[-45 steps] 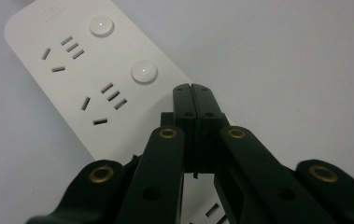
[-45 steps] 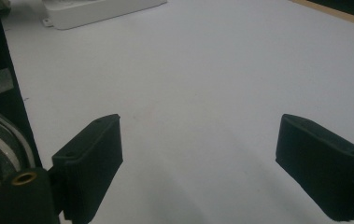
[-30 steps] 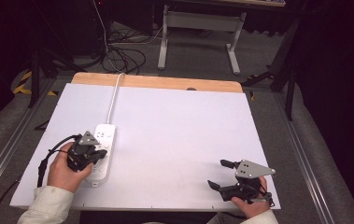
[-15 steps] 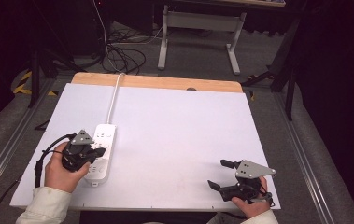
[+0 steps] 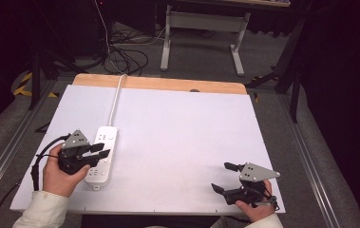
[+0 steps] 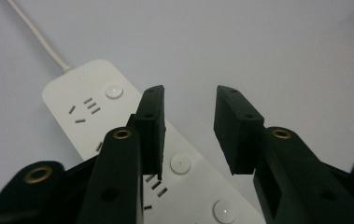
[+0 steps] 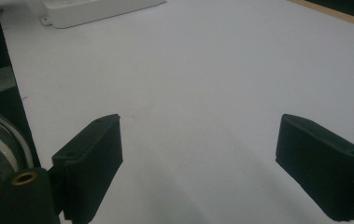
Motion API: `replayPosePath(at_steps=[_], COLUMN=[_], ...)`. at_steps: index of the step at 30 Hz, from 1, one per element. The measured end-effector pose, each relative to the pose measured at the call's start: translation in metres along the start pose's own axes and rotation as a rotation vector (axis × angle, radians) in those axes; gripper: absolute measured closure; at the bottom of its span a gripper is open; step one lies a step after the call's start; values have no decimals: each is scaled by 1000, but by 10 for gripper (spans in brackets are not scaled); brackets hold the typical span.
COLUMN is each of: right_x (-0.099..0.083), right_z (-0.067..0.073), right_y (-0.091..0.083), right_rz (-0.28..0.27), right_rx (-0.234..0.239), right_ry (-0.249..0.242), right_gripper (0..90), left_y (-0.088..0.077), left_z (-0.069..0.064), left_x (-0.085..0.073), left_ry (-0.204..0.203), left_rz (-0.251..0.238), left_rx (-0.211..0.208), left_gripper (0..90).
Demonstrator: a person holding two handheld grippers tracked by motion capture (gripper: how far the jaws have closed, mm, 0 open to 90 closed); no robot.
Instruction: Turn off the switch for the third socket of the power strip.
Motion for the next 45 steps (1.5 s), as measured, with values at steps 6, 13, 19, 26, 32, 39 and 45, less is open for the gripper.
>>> replayPosePath(at_steps=[6, 13, 19, 26, 32, 39, 45], right_x=[0, 0, 0, 0, 0, 0, 0], right_z=[0, 0, 0, 0, 0, 0, 0], right_y=[0, 0, 0, 0, 0, -1, -1], right_rz=[1, 1, 0, -5, -7, -7, -9], right_rx=[-1, -1, 0, -1, 0, -1, 0], right_ry=[-1, 0, 2, 5, 6, 5, 2], right_gripper=[148, 148, 148, 148, 148, 148, 148], left_y=[-7, -10, -14, -29, -41, -51, -55], left_z=[-1, -5, -9, -15, -14, -4, 4], left_x=[4, 9, 15, 20, 15, 3, -8], left_ry=[14, 17, 31, 53, 44, 34, 29], left_rz=[-82, -124, -156, -225, -272, -293, -296], left_rx=[17, 11, 16, 2, -1, 14, 14], left_gripper=[493, 373, 245, 165, 144, 128, 112])
Point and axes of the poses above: each handheld gripper's, and its own axes: y roughly forward along the jaws, x roughly out of its top, z roughly to its left, the point moved 6 cm from there along y, roughly forward along the jaws, and after that the axes turned 6 degrees about -z, right-handed, at the moved point
